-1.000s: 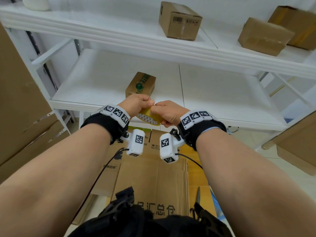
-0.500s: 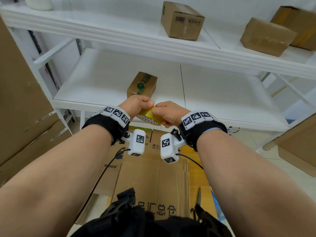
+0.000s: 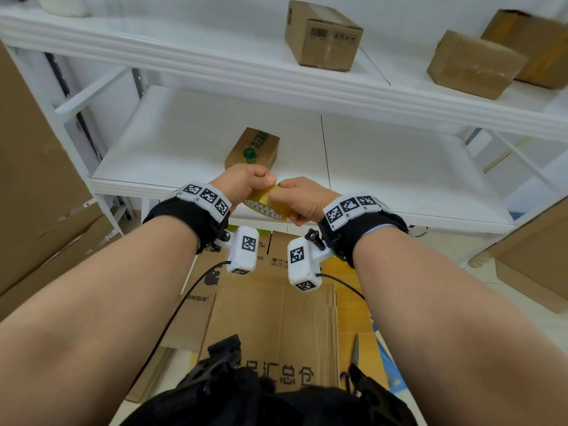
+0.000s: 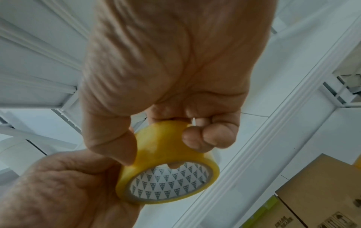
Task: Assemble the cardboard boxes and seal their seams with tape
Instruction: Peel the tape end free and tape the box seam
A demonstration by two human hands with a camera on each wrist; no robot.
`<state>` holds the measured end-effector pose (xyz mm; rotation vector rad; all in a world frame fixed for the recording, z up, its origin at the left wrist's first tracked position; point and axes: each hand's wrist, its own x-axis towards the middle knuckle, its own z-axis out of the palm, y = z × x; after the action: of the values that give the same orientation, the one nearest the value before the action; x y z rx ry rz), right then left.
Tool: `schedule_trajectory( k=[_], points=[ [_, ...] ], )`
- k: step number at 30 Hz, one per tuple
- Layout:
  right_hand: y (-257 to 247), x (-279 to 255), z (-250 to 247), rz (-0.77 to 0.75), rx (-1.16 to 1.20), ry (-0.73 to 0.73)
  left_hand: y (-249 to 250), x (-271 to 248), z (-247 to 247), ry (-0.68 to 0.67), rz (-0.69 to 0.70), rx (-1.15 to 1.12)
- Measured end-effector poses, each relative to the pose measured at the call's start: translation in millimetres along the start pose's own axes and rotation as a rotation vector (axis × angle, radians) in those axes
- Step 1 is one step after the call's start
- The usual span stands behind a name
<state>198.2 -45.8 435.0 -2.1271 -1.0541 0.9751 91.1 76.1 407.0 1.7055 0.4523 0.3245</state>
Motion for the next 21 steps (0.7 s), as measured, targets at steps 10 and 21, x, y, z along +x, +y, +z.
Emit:
schedule_trajectory(
  k=[10, 21],
  points=[
    [0.7, -6.9, 0.4, -0.024, -0.035, 0.023, -0.9, 1.4, 4.1, 0.000, -0.003, -0.013],
    [3.5, -7.6, -1.6, 0.043, 0.142, 0.036, 4.1, 0.2, 2.0, -0.011, -0.020, -0.035]
  ],
)
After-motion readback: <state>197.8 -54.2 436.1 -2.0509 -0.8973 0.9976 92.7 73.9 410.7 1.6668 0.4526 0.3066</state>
